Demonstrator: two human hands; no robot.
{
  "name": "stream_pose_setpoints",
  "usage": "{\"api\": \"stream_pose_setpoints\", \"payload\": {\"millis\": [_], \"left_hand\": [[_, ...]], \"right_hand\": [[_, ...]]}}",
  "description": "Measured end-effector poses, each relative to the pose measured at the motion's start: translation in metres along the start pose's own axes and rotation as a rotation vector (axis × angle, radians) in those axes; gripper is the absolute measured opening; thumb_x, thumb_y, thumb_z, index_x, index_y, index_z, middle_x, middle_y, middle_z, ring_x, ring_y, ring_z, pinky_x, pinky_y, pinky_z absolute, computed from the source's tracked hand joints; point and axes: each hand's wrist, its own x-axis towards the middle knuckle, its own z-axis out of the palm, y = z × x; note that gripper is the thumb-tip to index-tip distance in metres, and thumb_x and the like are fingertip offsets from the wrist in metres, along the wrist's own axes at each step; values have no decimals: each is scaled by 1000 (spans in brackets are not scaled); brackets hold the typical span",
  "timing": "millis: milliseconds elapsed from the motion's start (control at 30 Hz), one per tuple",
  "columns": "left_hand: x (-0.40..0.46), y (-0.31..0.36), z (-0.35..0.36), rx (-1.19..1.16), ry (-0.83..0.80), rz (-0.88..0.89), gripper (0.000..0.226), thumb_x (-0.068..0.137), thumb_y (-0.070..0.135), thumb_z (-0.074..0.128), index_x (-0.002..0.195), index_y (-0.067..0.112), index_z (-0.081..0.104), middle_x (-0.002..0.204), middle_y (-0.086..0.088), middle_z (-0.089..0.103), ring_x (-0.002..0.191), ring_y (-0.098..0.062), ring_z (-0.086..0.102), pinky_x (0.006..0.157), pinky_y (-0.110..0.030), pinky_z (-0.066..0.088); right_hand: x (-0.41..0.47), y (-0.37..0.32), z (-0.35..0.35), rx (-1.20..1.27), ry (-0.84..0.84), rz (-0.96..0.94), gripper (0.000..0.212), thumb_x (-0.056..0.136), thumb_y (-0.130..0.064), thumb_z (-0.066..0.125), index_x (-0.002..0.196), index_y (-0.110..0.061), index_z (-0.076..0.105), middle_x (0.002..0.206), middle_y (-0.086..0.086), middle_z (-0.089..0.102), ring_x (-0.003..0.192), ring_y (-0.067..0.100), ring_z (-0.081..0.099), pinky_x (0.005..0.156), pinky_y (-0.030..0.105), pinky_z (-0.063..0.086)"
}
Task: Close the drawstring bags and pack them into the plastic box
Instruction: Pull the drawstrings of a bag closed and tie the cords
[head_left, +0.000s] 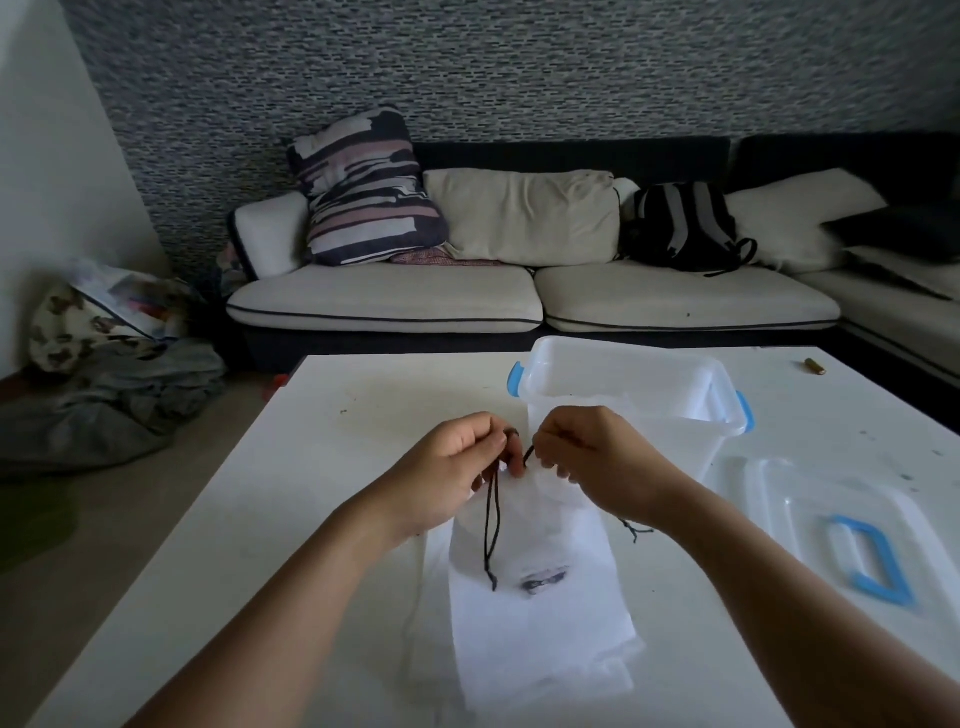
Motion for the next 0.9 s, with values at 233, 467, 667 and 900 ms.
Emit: {"api": "stream_pose_setpoints", "payload": {"millis": [233,467,667,900], "left_hand": [[6,-4,7,-9,160,72,32,104,23,49,78,15,66,67,6,62,69,-10,54,70,-17,43],[6,-5,9,0,170,106,42,103,23,53,61,24,60,63,5,55,63,-9,51,66,-16,41],[5,-6,6,31,96,89,29,104,18,49,84,9,68,70,6,55,70,-10,50,70,-20,40],[3,-2,5,21,154,96,31,102,18,53,76,18,70,68,8,57,66,-6,51,67,-15,42]], "right_hand": [[-2,-13,8,670,35,196,29,98,-10,55,69,-6,52,55,4,44,51,19,38,50,29,35],[-6,-18,-7,298,33,-130,16,88,-16,74,103,-23,75,48,-9,32,47,12,23,47,20,24],[-5,-13,-7,-42,227,-261,9,80,-20,82,84,-28,80,41,-10,37,44,14,30,46,17,23],[-5,-10,-2,321,254,-113,10,76,-13,85,71,-14,77,47,-1,42,43,9,28,44,18,24]]}}
